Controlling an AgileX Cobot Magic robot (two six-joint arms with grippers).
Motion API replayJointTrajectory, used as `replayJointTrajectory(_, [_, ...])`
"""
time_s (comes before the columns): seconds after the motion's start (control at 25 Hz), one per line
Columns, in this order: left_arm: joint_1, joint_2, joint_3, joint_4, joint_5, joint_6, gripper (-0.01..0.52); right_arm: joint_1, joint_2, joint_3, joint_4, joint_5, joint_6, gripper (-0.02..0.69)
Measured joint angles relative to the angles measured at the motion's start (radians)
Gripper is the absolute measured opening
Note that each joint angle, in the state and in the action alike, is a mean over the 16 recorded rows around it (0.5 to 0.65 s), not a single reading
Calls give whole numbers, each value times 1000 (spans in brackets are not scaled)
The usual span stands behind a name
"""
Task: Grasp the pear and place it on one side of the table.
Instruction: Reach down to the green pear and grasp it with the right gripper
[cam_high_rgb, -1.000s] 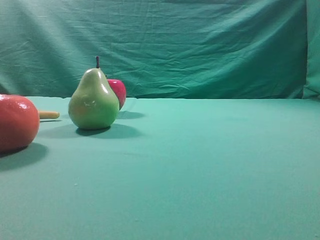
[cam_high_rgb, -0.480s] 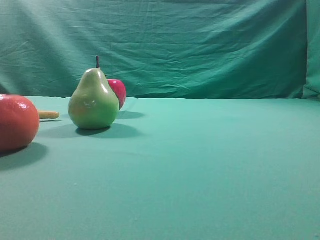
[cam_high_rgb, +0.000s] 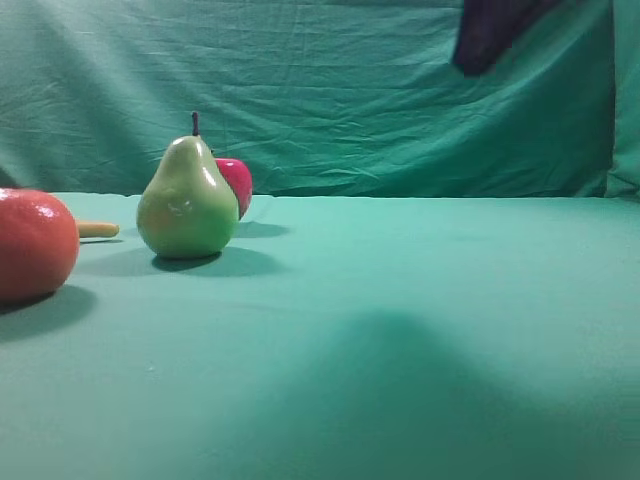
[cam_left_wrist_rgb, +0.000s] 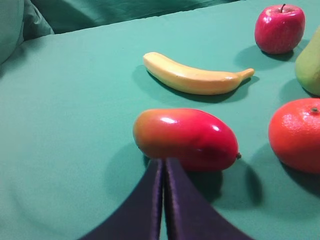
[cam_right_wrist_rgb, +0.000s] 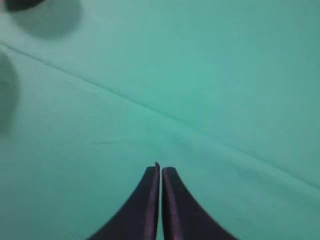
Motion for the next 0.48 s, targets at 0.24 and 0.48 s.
replayJointTrajectory(0.24, [0, 0, 0, 0, 0, 0, 0, 90, 160, -202, 191, 109, -201, 0])
replayJointTrajectory(0.48, [0, 0, 0, 0, 0, 0, 0, 129, 301, -371, 430, 173, -486, 87])
